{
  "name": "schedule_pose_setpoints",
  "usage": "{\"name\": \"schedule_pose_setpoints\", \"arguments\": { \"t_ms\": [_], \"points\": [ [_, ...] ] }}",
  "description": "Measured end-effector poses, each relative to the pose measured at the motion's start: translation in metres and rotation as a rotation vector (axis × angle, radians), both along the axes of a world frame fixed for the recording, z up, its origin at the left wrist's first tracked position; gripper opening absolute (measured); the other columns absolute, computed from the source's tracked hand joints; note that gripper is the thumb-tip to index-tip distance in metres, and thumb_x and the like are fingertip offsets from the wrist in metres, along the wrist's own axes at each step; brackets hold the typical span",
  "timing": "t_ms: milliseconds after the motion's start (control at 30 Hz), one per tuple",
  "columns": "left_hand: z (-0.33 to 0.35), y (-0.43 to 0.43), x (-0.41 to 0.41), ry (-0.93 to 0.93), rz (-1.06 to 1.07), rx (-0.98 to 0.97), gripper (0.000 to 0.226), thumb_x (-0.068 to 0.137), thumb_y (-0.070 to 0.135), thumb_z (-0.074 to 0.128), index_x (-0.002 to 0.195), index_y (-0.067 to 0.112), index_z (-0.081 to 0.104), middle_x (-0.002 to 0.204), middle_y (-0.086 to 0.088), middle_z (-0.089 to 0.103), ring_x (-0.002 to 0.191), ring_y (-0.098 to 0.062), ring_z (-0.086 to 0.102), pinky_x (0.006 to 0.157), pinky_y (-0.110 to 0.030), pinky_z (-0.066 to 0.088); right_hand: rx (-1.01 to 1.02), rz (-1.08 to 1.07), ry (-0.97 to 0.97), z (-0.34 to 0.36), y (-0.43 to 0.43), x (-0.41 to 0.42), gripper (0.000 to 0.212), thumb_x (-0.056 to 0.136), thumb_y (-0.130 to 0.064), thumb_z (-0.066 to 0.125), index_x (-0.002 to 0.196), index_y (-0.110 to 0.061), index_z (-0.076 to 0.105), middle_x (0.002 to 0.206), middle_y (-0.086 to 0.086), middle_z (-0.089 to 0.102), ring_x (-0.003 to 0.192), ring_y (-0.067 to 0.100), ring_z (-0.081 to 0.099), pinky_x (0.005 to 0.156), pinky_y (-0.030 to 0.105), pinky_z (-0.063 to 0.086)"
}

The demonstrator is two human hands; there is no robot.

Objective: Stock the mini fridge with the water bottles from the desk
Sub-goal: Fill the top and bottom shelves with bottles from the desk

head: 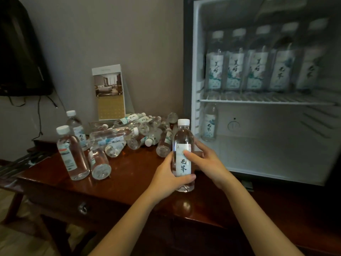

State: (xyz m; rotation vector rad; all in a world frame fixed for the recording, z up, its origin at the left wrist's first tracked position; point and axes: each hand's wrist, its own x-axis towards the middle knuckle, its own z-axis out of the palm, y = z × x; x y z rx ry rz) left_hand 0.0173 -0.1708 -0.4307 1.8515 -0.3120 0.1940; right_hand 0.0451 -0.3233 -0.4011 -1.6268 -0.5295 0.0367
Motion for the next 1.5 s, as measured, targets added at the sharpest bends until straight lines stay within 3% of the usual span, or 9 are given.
{"name": "schedule_pose_setpoints", "arguments": {
  "t_ms": [233,433,567,733,933,1067,1167,1300,1500],
  "points": [
    [0.006,-0.050,0.013,-0.034,-0.070,-0.003,0.073,0.067,0.024,0.083,0.128,0.033,0.044,0.110,0.015,0.062,0.093,0.011,0.060,0.066,-0.012,0.052,-0.004,-0.130,0.032,0.010,-0.050,-0.005,0.046,0.088,-0.030,0.061,0.131,-0.025,0.047,0.090,-0.001,0.075,0.082,0.008,0.071,0.063,0.014,0.052],
    [0.009,-0.090,0.033,-0.132,-0.091,0.035,0.080,0.067,0.027,0.082,0.132,0.037,0.037,0.111,0.014,0.061,0.101,0.000,0.060,0.084,-0.025,0.054,-0.016,-0.229,-0.038,0.018,-0.085,0.002,0.039,0.088,-0.028,0.061,0.125,-0.017,0.054,0.107,-0.001,0.071,0.101,0.010,0.067,0.088,0.026,0.052],
    [0.016,-0.120,0.057,-0.178,-0.094,-0.010,0.075,0.068,0.021,0.081,0.123,0.048,0.037,0.112,0.019,0.059,0.107,-0.003,0.056,0.088,-0.030,0.053,0.003,-0.306,-0.090,0.026,-0.101,0.013,0.036,0.088,-0.028,0.062,0.123,-0.022,0.056,0.112,-0.003,0.069,0.105,0.010,0.064,0.090,0.029,0.051],
    [0.011,-0.147,0.085,-0.178,-0.134,-0.019,0.081,0.069,0.029,0.080,0.135,0.034,0.034,0.120,0.013,0.060,0.112,-0.007,0.057,0.094,-0.041,0.051,0.026,-0.390,-0.123,0.027,-0.116,0.027,0.027,0.093,-0.019,0.055,0.117,-0.031,0.054,0.103,-0.011,0.067,0.091,0.003,0.065,0.064,0.009,0.048],
    [0.001,-0.162,0.112,-0.156,-0.161,0.006,0.074,0.079,0.019,0.073,0.133,0.039,0.028,0.123,0.016,0.057,0.112,0.003,0.056,0.094,-0.022,0.048,-0.043,-0.447,-0.124,0.017,-0.125,0.052,0.054,0.086,-0.011,0.065,0.133,-0.025,0.044,0.118,-0.008,0.061,0.104,0.006,0.062,0.082,0.018,0.052],
    [0.002,-0.164,0.135,-0.181,-0.119,0.084,0.067,0.081,0.022,0.070,0.136,0.027,0.034,0.128,0.010,0.055,0.116,-0.003,0.054,0.099,-0.028,0.045,-0.113,-0.496,-0.131,0.017,-0.123,0.077,0.058,0.084,-0.013,0.067,0.134,-0.019,0.040,0.119,-0.005,0.057,0.102,0.009,0.059,0.082,0.018,0.052],
    [0.004,-0.162,0.146,-0.202,-0.005,0.140,0.059,0.083,0.020,0.067,0.135,0.019,0.038,0.129,0.006,0.049,0.117,-0.010,0.051,0.095,-0.025,0.043,-0.133,-0.503,-0.127,0.016,-0.120,0.100,0.055,0.084,-0.015,0.068,0.132,-0.016,0.040,0.120,0.001,0.058,0.100,0.013,0.061,0.088,0.029,0.053],
    [-0.001,-0.159,0.157,-0.215,0.115,0.220,0.057,0.086,0.008,0.061,0.138,0.012,0.039,0.135,-0.009,0.047,0.122,-0.022,0.050,0.100,-0.036,0.045,-0.139,-0.510,-0.118,0.020,-0.119,0.126,0.054,0.084,-0.015,0.068,0.130,-0.011,0.040,0.116,0.004,0.058,0.097,0.015,0.060,0.085,0.029,0.052],
    [-0.005,-0.155,0.167,-0.204,0.096,0.198,0.051,0.087,-0.003,0.053,0.135,0.011,0.044,0.132,-0.008,0.054,0.121,-0.022,0.053,0.102,-0.037,0.044,-0.154,-0.503,-0.119,0.022,-0.119,0.152,0.055,0.086,-0.014,0.065,0.133,-0.009,0.037,0.119,0.005,0.057,0.100,0.017,0.059,0.089,0.032,0.051]
  ]
}}
